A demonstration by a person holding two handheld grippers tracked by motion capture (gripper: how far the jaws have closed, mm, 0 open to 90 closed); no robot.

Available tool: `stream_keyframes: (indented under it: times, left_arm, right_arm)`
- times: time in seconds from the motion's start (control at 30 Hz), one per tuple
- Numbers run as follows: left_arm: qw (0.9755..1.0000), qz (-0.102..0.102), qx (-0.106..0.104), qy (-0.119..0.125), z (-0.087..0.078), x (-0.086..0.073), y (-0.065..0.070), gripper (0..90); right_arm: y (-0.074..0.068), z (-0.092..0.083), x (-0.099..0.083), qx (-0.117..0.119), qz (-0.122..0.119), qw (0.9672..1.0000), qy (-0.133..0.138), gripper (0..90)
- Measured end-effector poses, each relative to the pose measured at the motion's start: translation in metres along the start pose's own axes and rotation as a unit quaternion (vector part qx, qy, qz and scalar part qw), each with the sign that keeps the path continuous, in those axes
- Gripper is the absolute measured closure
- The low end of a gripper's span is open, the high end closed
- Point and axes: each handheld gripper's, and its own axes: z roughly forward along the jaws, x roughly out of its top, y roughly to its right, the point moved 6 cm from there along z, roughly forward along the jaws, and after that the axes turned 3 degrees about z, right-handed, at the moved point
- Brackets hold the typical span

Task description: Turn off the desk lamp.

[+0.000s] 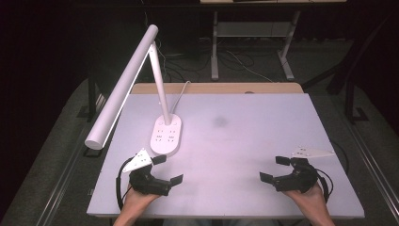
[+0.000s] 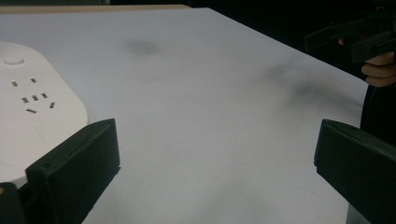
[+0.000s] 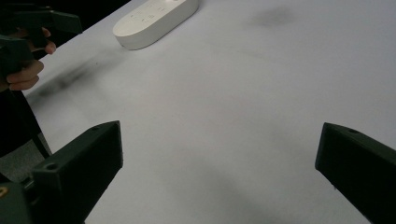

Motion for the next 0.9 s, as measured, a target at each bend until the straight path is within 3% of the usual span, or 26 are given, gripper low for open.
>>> stream_keyframes:
  times: [0.9]
  left_arm:
    - [1.0000, 0.000, -0.001, -0.002, 0.001, -0.001, 0.001, 0.0]
  right_arm:
    - [-0.010, 0.013, 0.034, 0.018, -0.027, 0.9992, -0.023, 0.8]
